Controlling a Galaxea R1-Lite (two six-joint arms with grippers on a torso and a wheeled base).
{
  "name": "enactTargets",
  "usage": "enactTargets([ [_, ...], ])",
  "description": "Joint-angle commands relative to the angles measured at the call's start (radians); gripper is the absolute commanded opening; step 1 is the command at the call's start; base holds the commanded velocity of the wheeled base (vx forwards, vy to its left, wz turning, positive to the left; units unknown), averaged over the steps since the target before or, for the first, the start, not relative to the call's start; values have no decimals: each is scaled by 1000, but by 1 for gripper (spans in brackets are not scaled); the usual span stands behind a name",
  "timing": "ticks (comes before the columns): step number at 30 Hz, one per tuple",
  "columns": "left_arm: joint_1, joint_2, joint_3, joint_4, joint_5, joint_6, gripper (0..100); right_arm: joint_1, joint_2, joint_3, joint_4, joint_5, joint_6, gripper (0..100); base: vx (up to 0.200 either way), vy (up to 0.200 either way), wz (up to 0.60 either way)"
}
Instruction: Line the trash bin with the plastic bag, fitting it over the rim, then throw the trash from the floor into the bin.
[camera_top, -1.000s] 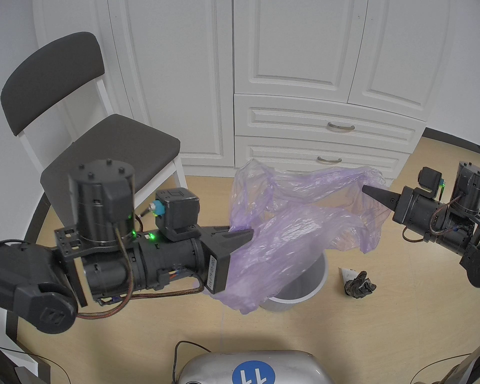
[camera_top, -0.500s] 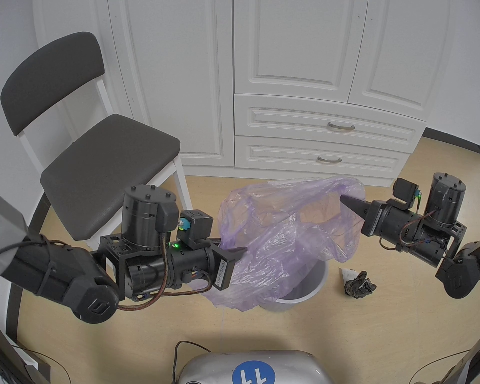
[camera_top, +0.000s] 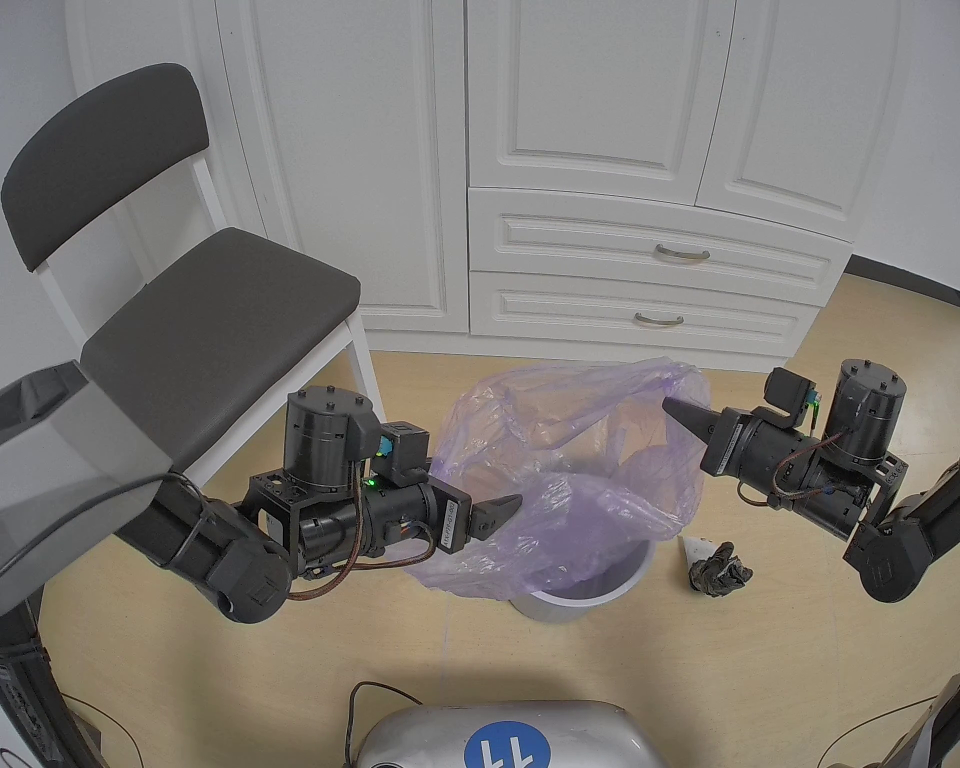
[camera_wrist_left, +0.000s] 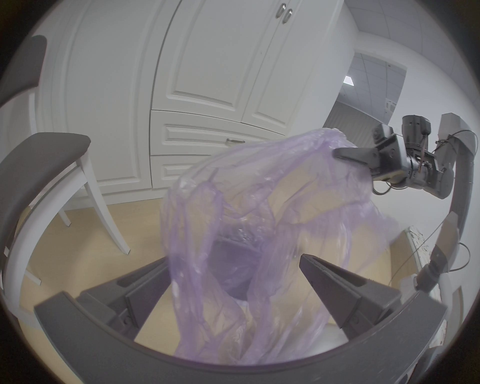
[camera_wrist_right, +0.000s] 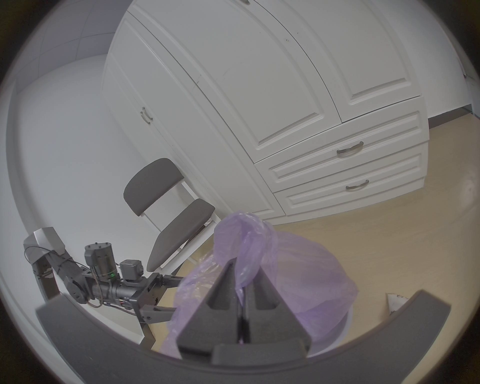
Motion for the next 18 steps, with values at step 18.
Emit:
enactTargets([
  [18, 64, 118, -2, -2, -42, -8, 100, 28, -89, 27, 12, 2, 3, 0, 0, 0, 0],
])
